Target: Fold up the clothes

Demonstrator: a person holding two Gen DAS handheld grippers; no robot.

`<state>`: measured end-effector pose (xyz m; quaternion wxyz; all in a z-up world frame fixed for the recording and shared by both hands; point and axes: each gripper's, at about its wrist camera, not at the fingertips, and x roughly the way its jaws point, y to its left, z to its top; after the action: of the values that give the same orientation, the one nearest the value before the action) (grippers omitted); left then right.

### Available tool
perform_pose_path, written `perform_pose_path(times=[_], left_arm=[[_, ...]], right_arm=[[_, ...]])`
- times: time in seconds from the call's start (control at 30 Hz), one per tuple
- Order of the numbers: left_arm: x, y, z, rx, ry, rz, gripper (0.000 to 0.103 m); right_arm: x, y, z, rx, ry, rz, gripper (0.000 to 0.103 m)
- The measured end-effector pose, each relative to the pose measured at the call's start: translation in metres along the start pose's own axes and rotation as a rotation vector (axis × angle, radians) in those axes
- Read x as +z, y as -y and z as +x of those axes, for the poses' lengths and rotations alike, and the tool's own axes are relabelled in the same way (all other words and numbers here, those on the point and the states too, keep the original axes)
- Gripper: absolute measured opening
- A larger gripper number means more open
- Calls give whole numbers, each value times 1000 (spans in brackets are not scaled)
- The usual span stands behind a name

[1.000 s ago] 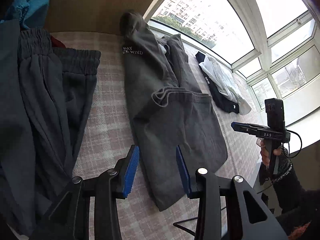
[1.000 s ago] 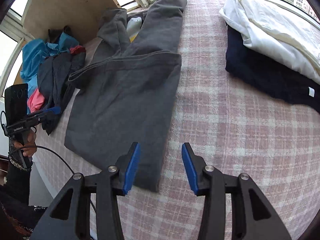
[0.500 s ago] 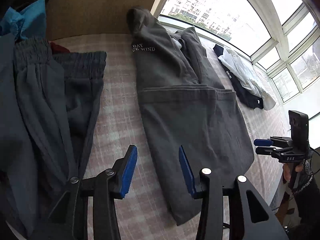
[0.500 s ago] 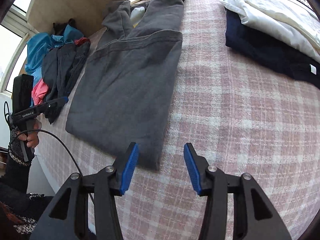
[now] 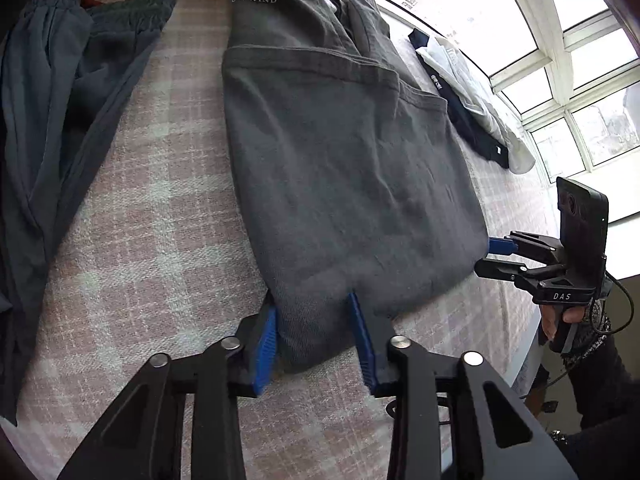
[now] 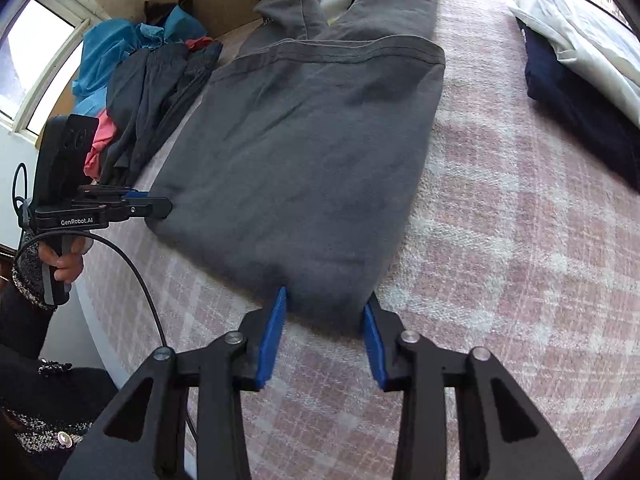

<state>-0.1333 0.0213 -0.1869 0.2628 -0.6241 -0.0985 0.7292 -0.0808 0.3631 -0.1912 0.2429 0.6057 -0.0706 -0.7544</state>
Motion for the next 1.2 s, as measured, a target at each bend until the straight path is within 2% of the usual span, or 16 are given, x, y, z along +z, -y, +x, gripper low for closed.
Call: perform_pose_path(times=[0.07, 0.1, 0.2, 0.27, 0.37, 0.6, 0.67, 0.7, 0.8, 0.93, 1.03, 1.1, 1.2], left_arm=[[3, 2, 1, 7, -7, 38, 10], [5, 2, 0, -19, -12, 48, 8], [13, 0, -11, -79, -5, 49, 7], [19, 3, -25, -124, 16, 51, 7], [23, 11, -54, -182, 72, 65, 7], [38, 4, -56, -281, 68, 24, 7], [48, 9, -62, -294, 79, 20, 6], [48, 18, -71, -292, 88, 52, 6], [27, 42, -93, -294, 77, 137, 7], [-16, 58, -97, -277, 6, 174, 7], [-61, 55, -73, -301, -100, 122, 7], [-88, 51, -51, -314, -174, 86, 6], [-112, 42, -27, -285, -222, 65, 7]], right_arm=[[5, 7, -7, 51, -9, 29, 13], [7, 10, -11, 76, -13, 44, 12], [16, 8, -31, 118, -2, 36, 10], [22, 0, -51, 124, 14, 2, 10], [31, -1, -70, 165, 22, 19, 10], [63, -4, -76, 166, -43, 25, 9], [55, -19, -91, 157, -73, -30, 9], [49, -27, -100, 154, -87, -61, 9], [16, -40, -114, 170, -138, -85, 9], [-44, -43, -89, 170, -254, -37, 9], [-84, -41, -56, 161, -344, -6, 9], [-97, -41, -39, 120, -362, -19, 9], [-107, -39, -23, 57, -427, -21, 17]])
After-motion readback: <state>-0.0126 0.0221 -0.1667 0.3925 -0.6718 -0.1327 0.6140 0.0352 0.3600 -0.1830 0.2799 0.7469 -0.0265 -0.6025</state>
